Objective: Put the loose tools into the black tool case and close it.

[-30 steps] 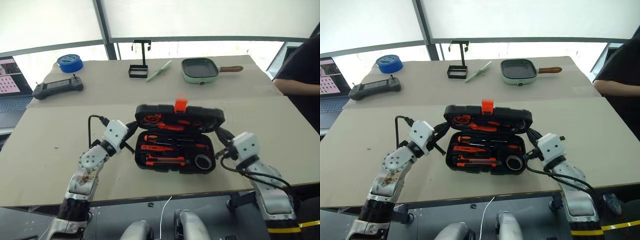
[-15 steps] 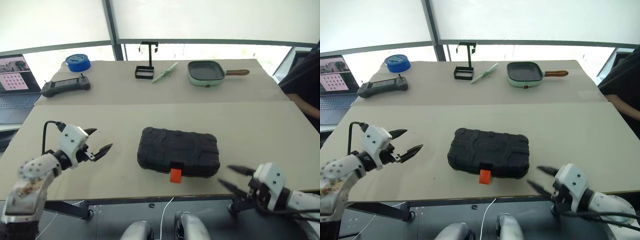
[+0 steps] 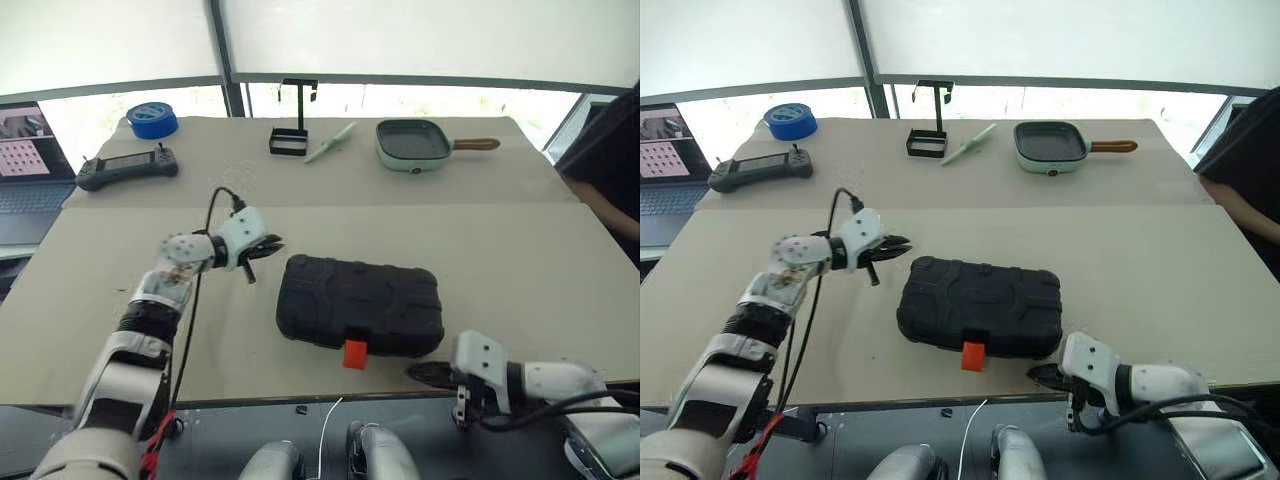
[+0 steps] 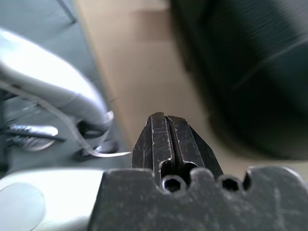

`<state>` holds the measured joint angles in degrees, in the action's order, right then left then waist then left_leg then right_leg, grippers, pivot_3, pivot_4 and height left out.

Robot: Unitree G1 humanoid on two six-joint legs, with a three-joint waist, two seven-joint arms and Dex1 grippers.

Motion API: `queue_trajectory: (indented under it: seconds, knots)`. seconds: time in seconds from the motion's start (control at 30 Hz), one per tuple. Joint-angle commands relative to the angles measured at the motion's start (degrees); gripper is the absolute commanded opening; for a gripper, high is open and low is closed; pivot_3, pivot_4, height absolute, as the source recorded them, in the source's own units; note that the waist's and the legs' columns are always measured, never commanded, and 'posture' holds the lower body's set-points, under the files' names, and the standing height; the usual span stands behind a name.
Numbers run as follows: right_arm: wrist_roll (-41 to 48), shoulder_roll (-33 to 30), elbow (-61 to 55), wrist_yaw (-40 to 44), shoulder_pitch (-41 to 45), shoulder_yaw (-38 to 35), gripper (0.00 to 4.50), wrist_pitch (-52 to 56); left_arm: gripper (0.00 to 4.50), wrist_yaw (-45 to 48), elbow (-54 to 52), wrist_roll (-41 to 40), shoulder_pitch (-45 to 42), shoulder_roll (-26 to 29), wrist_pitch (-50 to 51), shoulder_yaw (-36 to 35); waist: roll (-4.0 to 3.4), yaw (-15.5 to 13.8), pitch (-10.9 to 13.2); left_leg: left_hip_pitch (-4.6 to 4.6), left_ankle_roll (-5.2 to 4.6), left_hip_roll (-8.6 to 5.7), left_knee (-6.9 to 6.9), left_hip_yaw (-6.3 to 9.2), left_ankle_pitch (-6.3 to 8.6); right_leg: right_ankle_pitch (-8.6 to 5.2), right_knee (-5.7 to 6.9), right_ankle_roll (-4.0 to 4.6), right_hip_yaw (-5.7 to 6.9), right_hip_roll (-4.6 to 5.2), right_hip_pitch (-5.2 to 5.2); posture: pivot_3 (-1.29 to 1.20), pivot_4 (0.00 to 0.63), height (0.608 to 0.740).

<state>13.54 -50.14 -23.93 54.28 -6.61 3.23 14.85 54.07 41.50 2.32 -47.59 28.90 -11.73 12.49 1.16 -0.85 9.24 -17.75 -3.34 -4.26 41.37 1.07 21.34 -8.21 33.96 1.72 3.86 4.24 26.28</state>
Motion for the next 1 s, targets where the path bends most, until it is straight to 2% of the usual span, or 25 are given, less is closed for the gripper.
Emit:
queue_trajectory:
  seconds: [0.03,0.2,0.37,0.43,0.5,0.57,0.63,0.67,0.73,0.87,1.0]
  knots:
    - [-3.4,1.8,2.8,-3.5,4.9,0.6,0.0,0.7,0.18,3.9,1.4,2.5,-1.5,-0.4,-7.3,2.8,0.03,0.2,0.0,0.01,0.0,0.0,-0.01,0.0,0.0,0.0,0.01,0.0,-0.01,0.04,0.0,0.0,0.15,0.74]
    - [-7.7,4.3,10.2,-8.6,13.3,-0.2,0.0,1.1,0.18,10.2,0.0,5.2,0.8,3.2,-22.5,6.7,0.04,0.3,0.0,0.05,0.06,0.06,0.22,-0.02,-0.01,0.03,0.13,0.03,-0.09,0.05,-0.02,0.0,0.15,0.74]
    - [-8.0,4.0,14.3,-8.2,15.5,-1.3,0.0,0.0,0.18,13.1,-7.2,-1.4,3.9,5.2,-19.3,2.7,-0.05,-0.3,0.0,-0.13,0.03,0.06,0.23,0.11,-0.01,0.03,0.13,0.02,0.03,0.06,0.08,0.0,0.15,0.74]
    - [-4.6,3.7,11.9,-6.1,14.1,-3.3,0.0,2.1,0.18,13.4,-10.5,-6.0,2.5,5.0,-10.4,-0.7,-0.05,-0.5,0.0,-0.61,0.02,0.05,0.41,0.22,-0.02,0.04,0.15,0.03,0.22,0.03,0.46,0.0,0.15,0.74]
    - [-0.2,2.7,8.6,-3.2,12.3,-5.9,0.0,5.0,0.18,14.2,-15.0,-12.8,-0.3,4.0,4.6,-3.7,-0.04,-0.6,0.0,-0.88,0.02,0.0,0.58,0.22,-0.03,0.06,0.25,0.05,0.27,0.04,0.68,0.0,0.15,0.74]
    - [2.9,1.5,6.1,-1.1,10.5,-8.2,0.0,7.1,0.18,16.2,-20.6,-18.0,-1.8,3.3,17.2,-4.3,-0.05,-0.4,0.0,-1.15,0.01,-0.02,0.91,0.3,-0.03,0.08,0.36,0.04,0.4,0.05,0.75,0.0,0.15,0.74]
    - [6.2,0.3,3.8,0.8,8.7,-10.6,0.0,9.4,0.18,17.6,-26.1,-20.0,-1.8,1.5,24.6,-2.0,-0.09,-0.4,0.0,-1.18,0.01,-0.05,1.03,0.31,-0.03,0.13,0.36,-0.03,0.36,0.1,0.73,0.0,0.15,0.74]
    - [7.6,-0.3,2.8,1.6,8.0,-11.6,0.0,10.4,0.18,18.0,-27.8,-19.6,-1.4,0.5,25.9,-0.3,-0.21,-0.4,-0.1,-1.17,0.0,-0.05,1.03,0.31,-0.02,0.16,0.31,-0.07,0.3,0.11,0.69,0.0,0.15,0.74]
    - [9.7,-1.2,1.1,2.5,6.9,-13.3,0.0,11.8,0.18,17.9,-27.4,-14.6,-0.5,-1.9,21.9,4.3,-0.25,-0.4,-0.1,-0.7,-0.02,-0.05,0.85,0.34,-0.01,0.17,0.13,-0.1,0.23,0.09,0.22,0.0,0.15,0.74]
    - [12.1,-1.2,-1.2,2.0,6.9,-14.0,0.0,14.3,0.18,15.4,-19.0,-2.9,-0.7,-4.8,11.2,13.0,-0.23,-0.2,-0.1,-0.39,-0.06,-0.02,0.63,0.33,0.02,0.15,0.09,-0.11,0.09,0.03,0.0,0.0,0.15,0.74]
    - [11.9,-0.2,-2.9,0.8,7.7,-11.6,0.0,15.5,0.18,13.6,-12.4,3.7,-1.4,-5.4,1.8,16.9,-0.4,-0.3,-0.2,-0.33,-0.06,0.07,0.59,0.3,0.02,0.15,0.1,-0.1,0.04,0.02,-0.05,0.0,0.15,0.74]
